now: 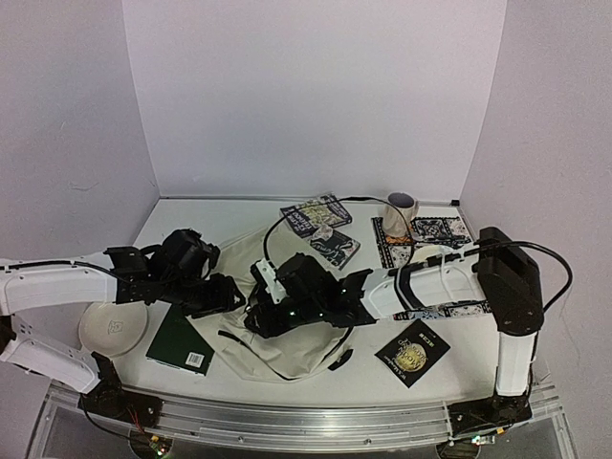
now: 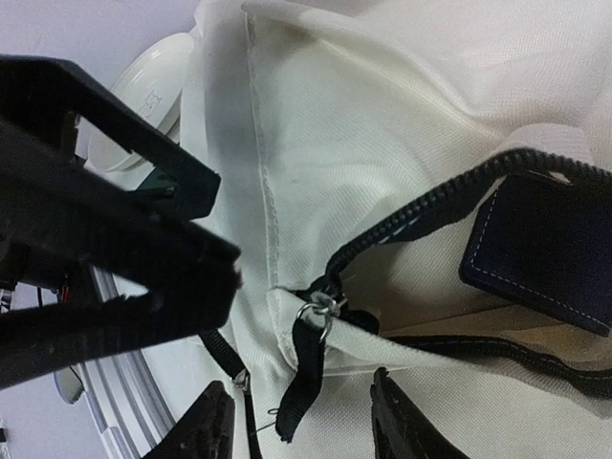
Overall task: Pack the student bag
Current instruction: Pick up the lower front pocket of the student bag.
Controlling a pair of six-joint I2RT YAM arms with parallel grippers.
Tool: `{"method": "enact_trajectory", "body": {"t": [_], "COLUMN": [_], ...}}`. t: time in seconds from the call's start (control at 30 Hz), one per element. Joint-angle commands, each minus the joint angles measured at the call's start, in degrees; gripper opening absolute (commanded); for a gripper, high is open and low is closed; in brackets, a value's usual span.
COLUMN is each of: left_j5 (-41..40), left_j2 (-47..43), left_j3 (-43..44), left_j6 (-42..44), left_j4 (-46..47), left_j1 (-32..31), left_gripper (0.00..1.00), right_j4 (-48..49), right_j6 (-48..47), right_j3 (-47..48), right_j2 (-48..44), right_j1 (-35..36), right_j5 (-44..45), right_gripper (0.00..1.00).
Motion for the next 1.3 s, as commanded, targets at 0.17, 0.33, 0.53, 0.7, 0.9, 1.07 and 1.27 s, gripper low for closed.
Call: {"method": "enact_trajectory", "body": {"t": [0.17,0.33,0.53,0.7,0.9,1.07,1.27], "left_j5": [2.0,2.3,1.8,2.7,4.9,5.5,4.2], "left_j2": [-0.7,-0.8,-0.6,0.0,1.1,1.6,-0.9], "left_j3": [-1.7,-2.0,-2.0,-2.3,-3.1,-3.7,-4.5], "left_j6": [-0.8,-0.4,-0.4,-1.1,-2.4,-2.7,-2.0], "left_j4": [2.4,2.8,2.9,4.2,7.4,8.8,8.6], "left_j1": [0.3,0.2,0.3,0.2,0.1,-0.3,-0.3], "left_gripper": [0.58,0.57,0.57,0.47,0.35,0.35,0.39], "right_j4": [1.0,0.8,0.4,0.6,0.7,0.7,0.2], "right_j6": [1.5,1.4,2.1,3.6,5.4,5.4,3.7], "right_j3": [5.5,5.0,5.3,5.8,5.8,5.2,3.9], "right_j2": [4.6,4.1,4.4,5.5,6.5,6.5,2.7], "right_j1": [0.3,0.3,0.3,0.5,0.8,0.8,0.7], "right_j5": [0.3,1.3,-1.3,-3.6,-3.9,-1.6,1.3], "right_gripper": [0.38,0.24,0.23,0.25,0.26,0.21,0.0]}}
